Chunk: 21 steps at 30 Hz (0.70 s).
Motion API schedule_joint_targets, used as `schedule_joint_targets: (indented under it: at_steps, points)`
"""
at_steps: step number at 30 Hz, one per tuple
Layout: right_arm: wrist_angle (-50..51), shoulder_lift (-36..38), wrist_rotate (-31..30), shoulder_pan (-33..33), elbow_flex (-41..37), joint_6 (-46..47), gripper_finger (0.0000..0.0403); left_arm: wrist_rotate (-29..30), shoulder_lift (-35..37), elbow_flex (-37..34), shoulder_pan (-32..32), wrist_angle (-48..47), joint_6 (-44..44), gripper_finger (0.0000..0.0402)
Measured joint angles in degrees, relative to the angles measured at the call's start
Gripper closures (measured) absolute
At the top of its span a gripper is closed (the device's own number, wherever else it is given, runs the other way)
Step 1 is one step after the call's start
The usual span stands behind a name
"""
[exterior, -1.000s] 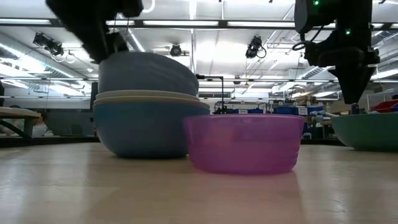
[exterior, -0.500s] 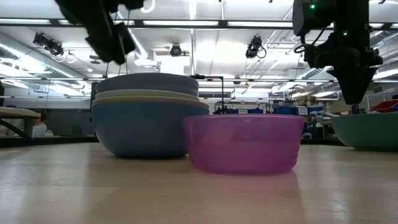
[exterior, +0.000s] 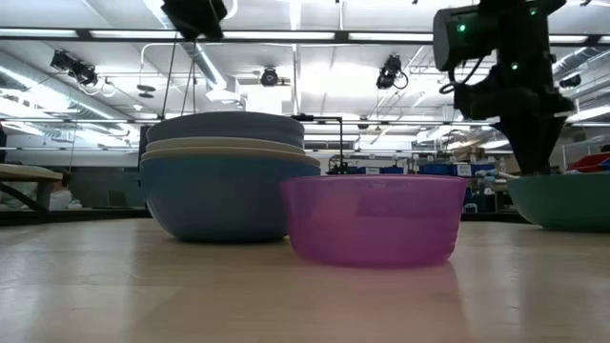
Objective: Nest bowls inside each other
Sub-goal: Stack the dark green bowl on top of the blue bowl
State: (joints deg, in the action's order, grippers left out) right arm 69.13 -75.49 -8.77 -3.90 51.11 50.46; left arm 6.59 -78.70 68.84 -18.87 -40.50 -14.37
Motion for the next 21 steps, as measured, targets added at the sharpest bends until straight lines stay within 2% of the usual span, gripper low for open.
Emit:
schedule_joint_targets:
  at_steps: [9,12,17,21]
  points:
    - [-0.07,-7.51,0.75,-1.02,0.00,-1.27,0.0282,10.04,0.00,9.38,0.00,-11.03,2.19,0.0208]
    - [-0.07,-9.63,1.17,-1.22,0.00,-3.10,0.0313,12.46,0.02,12.48,0.00,-14.50,2.19,0.0208]
    - [-3.18,-11.24,1.69,-1.22,0.00,-6.82,0.0391,16.52,0.04,16.10,0.00,-19.25,2.19,0.0208]
    - [-7.03,-10.89,2.22,-1.22,1.80,-10.13,0.0399,20.64,0.58,17.09,0.02,-21.02,2.19,0.0208]
